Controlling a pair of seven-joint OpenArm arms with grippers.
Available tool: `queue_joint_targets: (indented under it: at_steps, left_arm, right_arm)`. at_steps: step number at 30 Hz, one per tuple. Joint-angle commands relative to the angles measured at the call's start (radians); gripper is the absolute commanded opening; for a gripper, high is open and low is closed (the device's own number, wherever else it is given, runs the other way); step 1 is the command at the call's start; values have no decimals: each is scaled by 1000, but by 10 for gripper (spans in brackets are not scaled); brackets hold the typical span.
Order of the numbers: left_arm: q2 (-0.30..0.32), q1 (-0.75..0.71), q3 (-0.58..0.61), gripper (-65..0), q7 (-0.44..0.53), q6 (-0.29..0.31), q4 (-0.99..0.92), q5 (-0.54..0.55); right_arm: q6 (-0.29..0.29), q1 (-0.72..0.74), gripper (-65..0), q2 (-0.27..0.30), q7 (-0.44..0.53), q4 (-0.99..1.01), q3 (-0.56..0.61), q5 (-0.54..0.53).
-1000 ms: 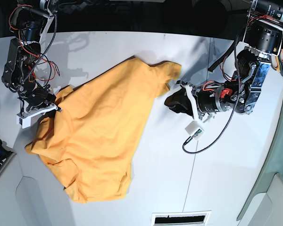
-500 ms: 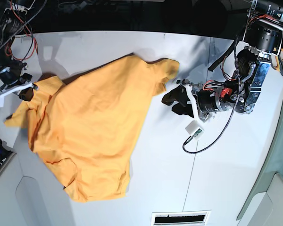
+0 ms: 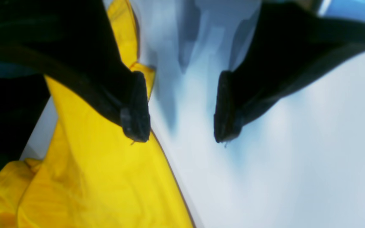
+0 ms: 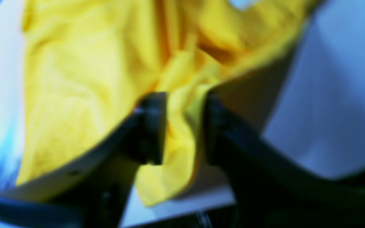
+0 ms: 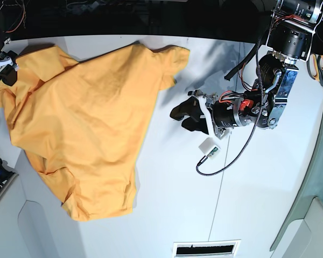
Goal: Layout the t-shirt on the table in an organized manner, then fold the t-shirt properly
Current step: 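Grasp the shirt hem corner with the right gripper and drag it outward, then grasp the shirt shoulder with the left gripper and pull it outward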
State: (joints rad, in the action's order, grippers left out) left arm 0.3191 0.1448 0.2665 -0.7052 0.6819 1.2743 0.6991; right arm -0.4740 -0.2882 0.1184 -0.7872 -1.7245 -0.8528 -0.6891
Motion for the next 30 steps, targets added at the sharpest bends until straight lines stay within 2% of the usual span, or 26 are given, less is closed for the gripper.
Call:
queue_joint_targets:
  at_steps: [1, 5, 8, 10, 12, 15, 20, 24, 30]
  left_arm:
    - [5, 21, -5, -292, 4, 16, 14, 17]
    - [11, 19, -5, -293, -72, 16, 14, 22]
    - [14, 14, -5, -294, -147, 16, 15, 72]
    - [14, 3, -5, -294, -167, 16, 15, 109]
    - [13, -17, -5, -294, -166, 16, 15, 113]
    - [13, -53, -5, -294, -164, 16, 15, 112]
    - [8, -99, -5, -295, -110, 16, 15, 71]
    - [-3, -110, -5, -295, -62, 16, 15, -1]
    - [-71, -112, -5, -295, -50, 16, 15, -105]
  right_arm:
    - [-37, 9, -396, 14, 20, -32, -5, -42]
    - [-89, 31, -396, 13, -18, -97, 20, -122]
    - [-91, 51, -396, 14, -18, -118, 118, -106]
    - [-91, 69, -396, 13, -8, -117, 207, -60]
    - [-88, 82, -396, 11, 20, -117, 301, 16]
    - [-47, 98, -396, 11, 66, -112, 427, 154]
    - [17, 154, -396, 11, 142, 2, 548, 336]
    - [33, 214, -396, 11, 185, 164, 569, 349]
    - [32, 297, -396, 11, 188, 308, 569, 338]
